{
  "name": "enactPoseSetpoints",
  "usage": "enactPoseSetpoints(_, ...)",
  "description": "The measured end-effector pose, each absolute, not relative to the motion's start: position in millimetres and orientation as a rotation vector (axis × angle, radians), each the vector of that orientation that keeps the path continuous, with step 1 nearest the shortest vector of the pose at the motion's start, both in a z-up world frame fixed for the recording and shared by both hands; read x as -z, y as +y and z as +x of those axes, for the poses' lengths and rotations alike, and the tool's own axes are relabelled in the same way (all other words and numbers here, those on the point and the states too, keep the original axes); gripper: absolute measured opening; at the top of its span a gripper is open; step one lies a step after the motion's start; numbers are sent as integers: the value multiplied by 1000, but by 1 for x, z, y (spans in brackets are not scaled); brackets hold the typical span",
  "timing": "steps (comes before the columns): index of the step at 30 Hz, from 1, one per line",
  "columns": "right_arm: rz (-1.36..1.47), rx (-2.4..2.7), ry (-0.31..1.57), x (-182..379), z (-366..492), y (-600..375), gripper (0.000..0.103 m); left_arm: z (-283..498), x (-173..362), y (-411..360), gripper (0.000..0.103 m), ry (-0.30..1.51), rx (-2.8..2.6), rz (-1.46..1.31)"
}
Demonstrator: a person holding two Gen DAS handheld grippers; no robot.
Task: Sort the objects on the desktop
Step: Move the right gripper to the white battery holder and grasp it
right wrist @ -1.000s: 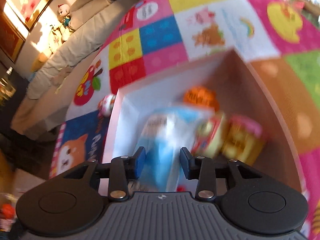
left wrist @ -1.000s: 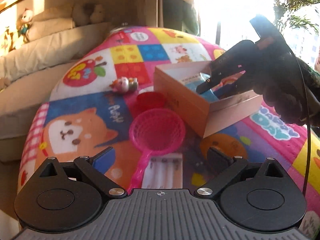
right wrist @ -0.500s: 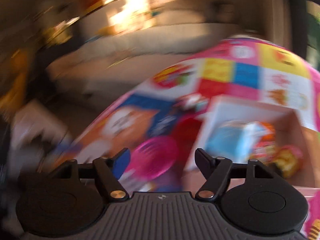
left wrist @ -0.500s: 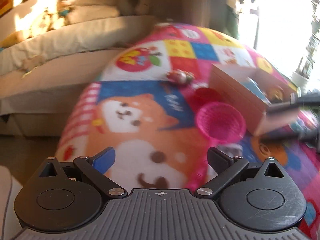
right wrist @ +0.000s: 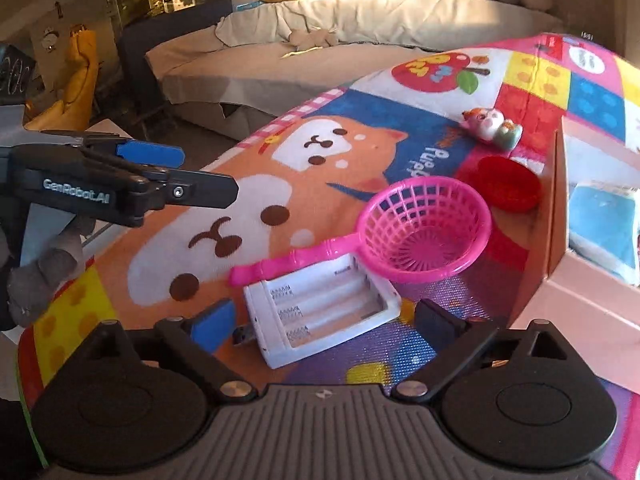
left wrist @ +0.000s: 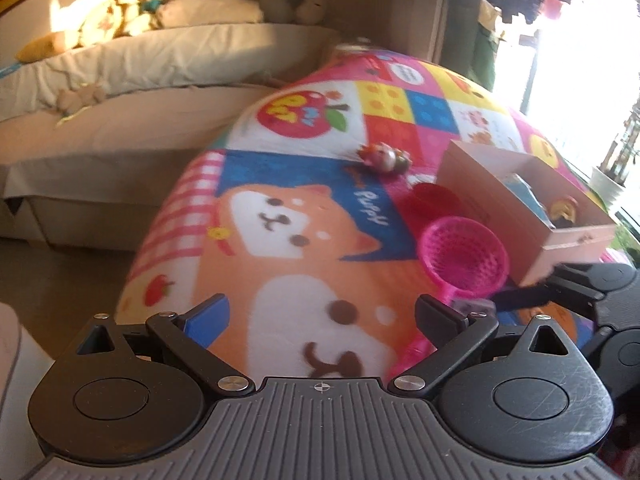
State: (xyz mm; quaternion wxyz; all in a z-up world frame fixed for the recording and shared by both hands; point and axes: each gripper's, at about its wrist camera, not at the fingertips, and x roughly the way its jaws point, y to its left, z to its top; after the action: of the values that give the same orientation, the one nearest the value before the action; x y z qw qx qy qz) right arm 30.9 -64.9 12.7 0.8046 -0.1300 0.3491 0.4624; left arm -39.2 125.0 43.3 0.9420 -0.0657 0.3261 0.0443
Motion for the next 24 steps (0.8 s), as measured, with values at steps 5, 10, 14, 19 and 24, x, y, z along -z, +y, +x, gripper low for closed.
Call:
enactPoseSetpoints(5, -336, -1042, 705, -13, 15, -64, 82, -29, -43, 109, 102, 687, -27, -125)
enactPoseSetpoints(10, -401, -1032, 673, -17, -18, -94, 81, -21, -41, 88, 102, 714, 32, -78)
enactPoseSetpoints(14, -345, -848, 701, -20, -19, -141, 81, -14, -38, 66, 102, 728, 82, -46)
enactPoseSetpoints(19, -225, -609, 740, -22, -10, -191, 81, 6, -33, 36, 102, 742, 119, -8)
enactPoseSetpoints(24, -96, -751, 740, -33, -11, -208, 82, 9, -45, 25, 102, 700, 142, 16)
